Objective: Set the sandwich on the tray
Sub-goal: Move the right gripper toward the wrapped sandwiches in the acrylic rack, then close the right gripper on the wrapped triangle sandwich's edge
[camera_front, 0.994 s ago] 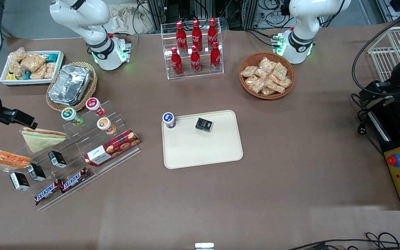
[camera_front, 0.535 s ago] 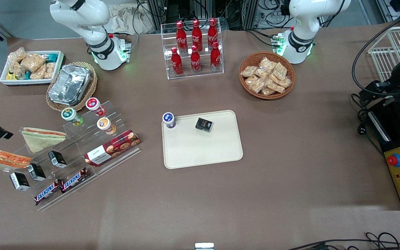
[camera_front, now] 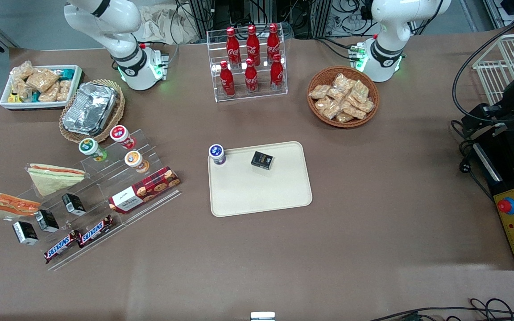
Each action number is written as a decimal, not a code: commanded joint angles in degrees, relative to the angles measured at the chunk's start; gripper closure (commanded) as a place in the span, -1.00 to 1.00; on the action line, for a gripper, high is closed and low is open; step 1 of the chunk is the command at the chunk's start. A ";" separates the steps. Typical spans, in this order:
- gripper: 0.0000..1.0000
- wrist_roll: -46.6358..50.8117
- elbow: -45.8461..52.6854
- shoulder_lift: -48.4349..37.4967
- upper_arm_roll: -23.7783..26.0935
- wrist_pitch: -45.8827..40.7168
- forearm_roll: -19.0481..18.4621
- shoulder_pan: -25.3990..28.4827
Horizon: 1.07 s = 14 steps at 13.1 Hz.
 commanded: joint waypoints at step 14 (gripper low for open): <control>-0.98 4.52 2.55 15.74 -3.70 7.79 9.13 -3.86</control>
